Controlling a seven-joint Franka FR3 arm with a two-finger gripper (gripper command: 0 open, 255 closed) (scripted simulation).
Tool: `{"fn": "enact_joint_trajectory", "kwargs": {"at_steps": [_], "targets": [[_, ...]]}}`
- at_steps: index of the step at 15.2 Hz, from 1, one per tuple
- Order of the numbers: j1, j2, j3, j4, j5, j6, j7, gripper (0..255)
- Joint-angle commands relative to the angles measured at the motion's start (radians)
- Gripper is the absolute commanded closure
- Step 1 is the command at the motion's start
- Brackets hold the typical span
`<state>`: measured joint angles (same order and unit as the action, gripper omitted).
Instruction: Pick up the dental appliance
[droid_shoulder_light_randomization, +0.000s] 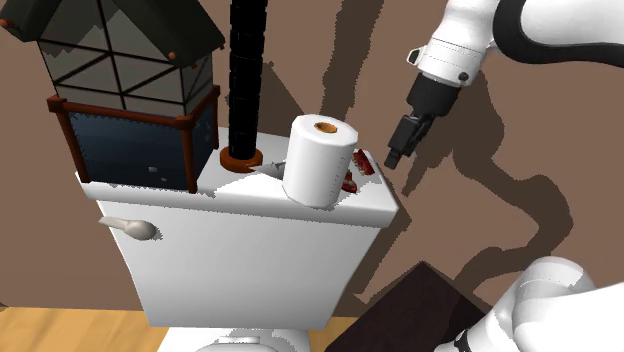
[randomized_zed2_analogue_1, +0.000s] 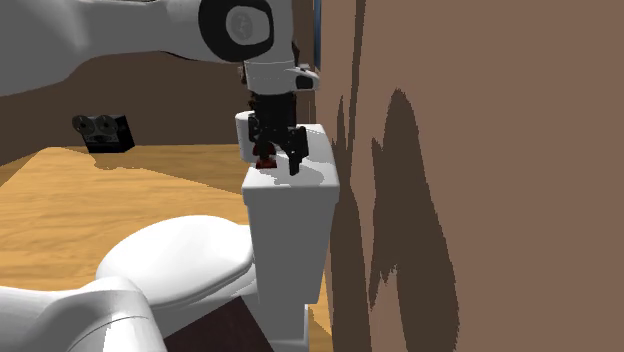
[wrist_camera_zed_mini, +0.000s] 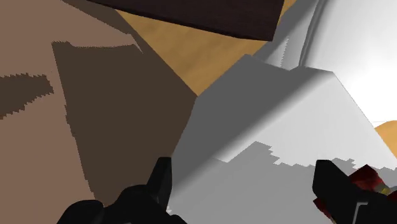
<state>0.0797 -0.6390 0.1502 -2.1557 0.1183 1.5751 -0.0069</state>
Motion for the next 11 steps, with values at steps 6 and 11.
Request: {"fn": "enact_joint_trajectory", "kwargs": {"at_steps": [6,11], "targets": [[0.077,0.127,0.097,0.169,0.018,0.014,-0.039,0],[0.084,0.117,0.105,0.111,0.023,0.066,-0.045,0]]}}
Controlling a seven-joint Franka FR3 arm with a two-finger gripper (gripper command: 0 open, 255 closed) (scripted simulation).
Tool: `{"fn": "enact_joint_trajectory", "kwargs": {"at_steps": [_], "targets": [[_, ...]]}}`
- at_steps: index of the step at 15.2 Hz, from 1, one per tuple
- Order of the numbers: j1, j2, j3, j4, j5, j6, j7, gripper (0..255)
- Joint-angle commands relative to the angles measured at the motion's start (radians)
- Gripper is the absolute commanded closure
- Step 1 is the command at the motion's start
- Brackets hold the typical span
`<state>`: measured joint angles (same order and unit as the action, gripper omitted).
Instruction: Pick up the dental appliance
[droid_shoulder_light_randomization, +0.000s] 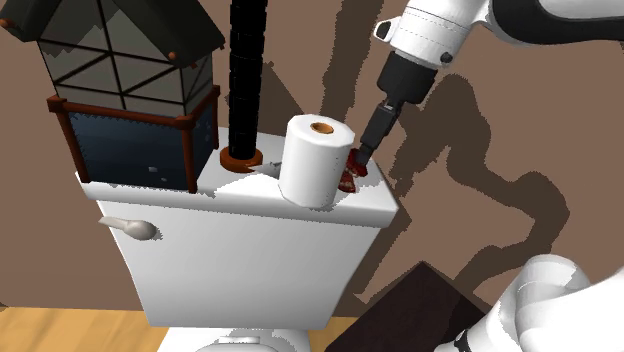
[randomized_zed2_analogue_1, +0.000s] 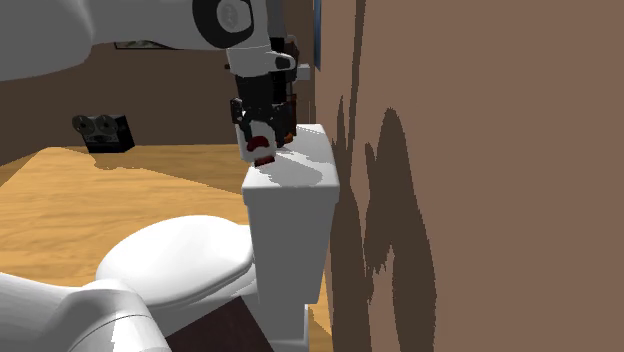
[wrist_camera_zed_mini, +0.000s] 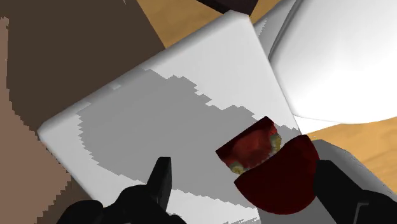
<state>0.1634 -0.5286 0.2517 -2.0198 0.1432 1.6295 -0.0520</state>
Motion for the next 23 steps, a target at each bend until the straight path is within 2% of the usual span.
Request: {"fn": "enact_joint_trajectory", "kwargs": {"at_steps": [1,3,5,6,9,10,11,14,15,23], "targets": [[0.001,0.003,0.004,-0.042,0.0,0.024,-0.001,0],[-0.002,-0.006,0.01,-0.084,0.005,0.057,-0.005,0],[-0.032,-0.011,0.031,-0.083,0.017,0.055,-0.017,0],[-0.032,0.007,0.037,-0.059,0.015,0.05,-0.008,255],[-0.033,-0.01,0.025,-0.046,0.014,0.018,-0.012,255],[-0.038,0.021,0.027,0.011,0.006,-0.006,-0.002,255],[-0.04,0.032,0.025,0.014,0.002,0.001,-0.008,255],[-0.042,0.008,0.01,-0.007,0.002,-0.006,-0.024,255],[-0.032,-0.011,0.031,-0.083,0.017,0.055,-0.017,255],[-0.039,0.022,0.025,0.052,0.007,-0.048,-0.008,255]]}}
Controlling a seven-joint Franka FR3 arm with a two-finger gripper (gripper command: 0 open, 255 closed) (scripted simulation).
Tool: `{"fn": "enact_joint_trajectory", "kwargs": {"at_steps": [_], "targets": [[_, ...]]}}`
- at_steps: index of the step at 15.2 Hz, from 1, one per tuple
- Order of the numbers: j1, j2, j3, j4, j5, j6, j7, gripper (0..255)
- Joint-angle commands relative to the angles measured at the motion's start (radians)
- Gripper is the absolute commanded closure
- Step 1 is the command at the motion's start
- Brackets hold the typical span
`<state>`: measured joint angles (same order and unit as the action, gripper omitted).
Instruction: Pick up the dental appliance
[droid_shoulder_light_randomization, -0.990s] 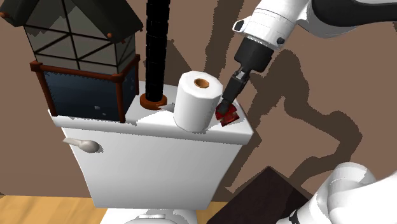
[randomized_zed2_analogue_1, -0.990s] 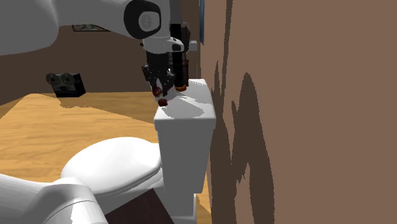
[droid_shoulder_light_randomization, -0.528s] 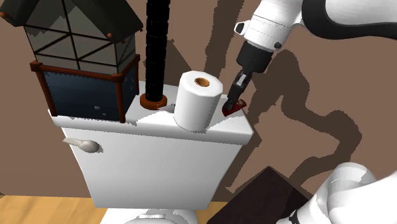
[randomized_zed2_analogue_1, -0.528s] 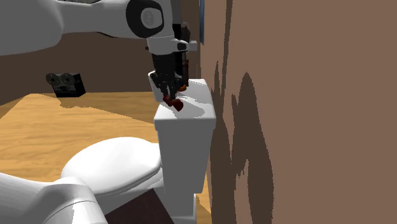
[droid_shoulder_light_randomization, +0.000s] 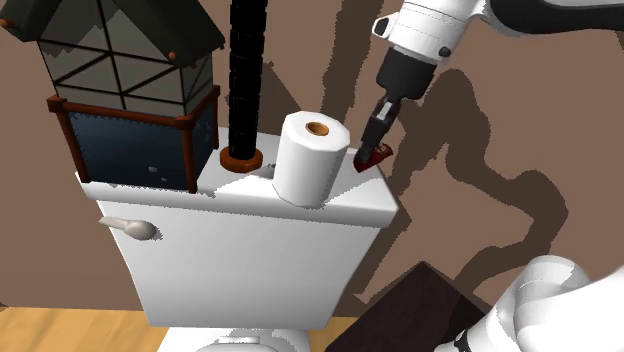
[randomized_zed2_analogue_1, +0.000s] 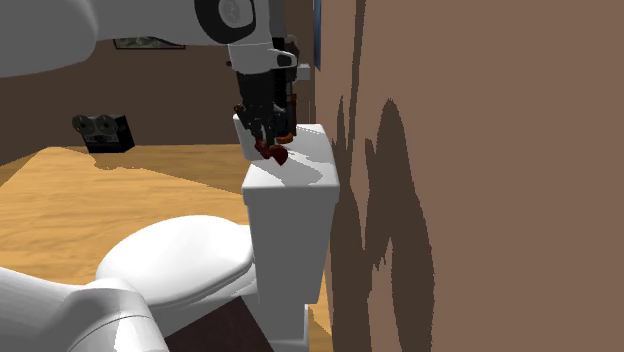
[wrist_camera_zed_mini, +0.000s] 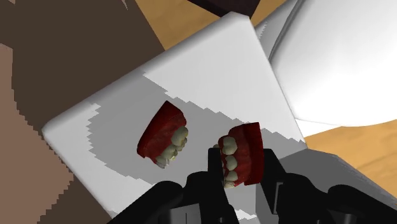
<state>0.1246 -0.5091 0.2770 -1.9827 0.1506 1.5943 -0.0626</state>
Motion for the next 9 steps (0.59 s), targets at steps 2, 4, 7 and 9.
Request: {"fn": "enact_joint_trajectory", "kwargs": {"at_steps": [2,4,7,9], "targets": [[-0.002,0.012,-0.001,0.051,-0.003,-0.039,0.005,255],[-0.003,0.024,-0.001,0.088,-0.006,-0.065,0.007,255],[-0.006,0.042,-0.002,0.145,-0.01,-0.104,0.012,255],[-0.006,0.043,-0.002,0.148,-0.011,-0.106,0.012,255]]}}
